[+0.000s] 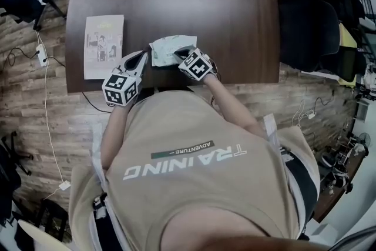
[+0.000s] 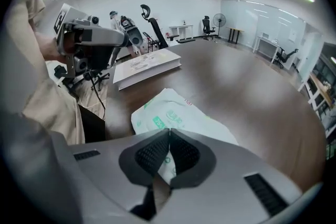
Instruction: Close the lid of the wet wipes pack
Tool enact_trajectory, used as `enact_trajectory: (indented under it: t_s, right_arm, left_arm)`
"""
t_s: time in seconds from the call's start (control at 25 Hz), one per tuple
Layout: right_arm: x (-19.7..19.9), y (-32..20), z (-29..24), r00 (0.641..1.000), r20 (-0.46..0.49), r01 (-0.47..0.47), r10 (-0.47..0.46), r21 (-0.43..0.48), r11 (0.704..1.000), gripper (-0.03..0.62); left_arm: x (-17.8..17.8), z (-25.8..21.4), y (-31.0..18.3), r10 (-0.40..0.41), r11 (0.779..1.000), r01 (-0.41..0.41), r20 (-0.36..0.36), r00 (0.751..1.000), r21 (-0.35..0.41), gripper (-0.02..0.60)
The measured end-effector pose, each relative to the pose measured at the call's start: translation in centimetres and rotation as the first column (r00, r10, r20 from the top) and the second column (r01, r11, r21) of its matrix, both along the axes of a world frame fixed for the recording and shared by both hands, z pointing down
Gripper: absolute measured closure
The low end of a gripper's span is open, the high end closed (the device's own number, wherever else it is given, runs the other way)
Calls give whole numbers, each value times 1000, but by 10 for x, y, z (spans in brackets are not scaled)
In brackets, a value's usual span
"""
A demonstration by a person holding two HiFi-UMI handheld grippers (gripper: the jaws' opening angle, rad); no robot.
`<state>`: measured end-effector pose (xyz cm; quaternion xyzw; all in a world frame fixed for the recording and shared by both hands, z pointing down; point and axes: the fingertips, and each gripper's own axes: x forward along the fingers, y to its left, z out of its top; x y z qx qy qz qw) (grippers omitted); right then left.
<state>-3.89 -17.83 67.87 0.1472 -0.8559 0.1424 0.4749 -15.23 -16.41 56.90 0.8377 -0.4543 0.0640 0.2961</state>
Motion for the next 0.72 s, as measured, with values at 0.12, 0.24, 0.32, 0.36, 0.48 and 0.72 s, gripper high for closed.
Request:
enact_trajectory:
  t_s: [0.12, 0.24, 0.32, 0.36, 0.48, 0.72]
  right_arm:
    - [-6, 0, 5, 999, -21, 39, -39, 1, 999, 579]
    - [-6, 2, 5, 1000, 4, 7, -7, -28, 1000, 579]
    - [-5, 3, 5, 999, 32, -24, 25, -31, 999, 580]
    - [-5, 2, 5, 999, 42, -31, 32, -22, 999, 579]
    - [-6, 2, 6, 998, 52, -24, 23, 23, 999, 579]
    - [-2, 4, 4, 998, 58, -25, 22, 43, 999, 579]
  left_arm:
    - [-1, 7, 4, 3, 1000, -4, -5, 1000, -15, 577]
    - [5, 7, 4, 20, 1000, -20, -13, 1000, -12, 577]
    - [11, 2, 0, 39, 999, -39, -9, 999, 1, 577]
    - [13, 0, -3, 48, 999, -48, -6, 999, 9, 577]
    - [19, -5, -11, 69, 997, -69, 1, 998, 27, 577]
    - [28, -6, -14, 72, 997, -72, 1, 997, 33, 577]
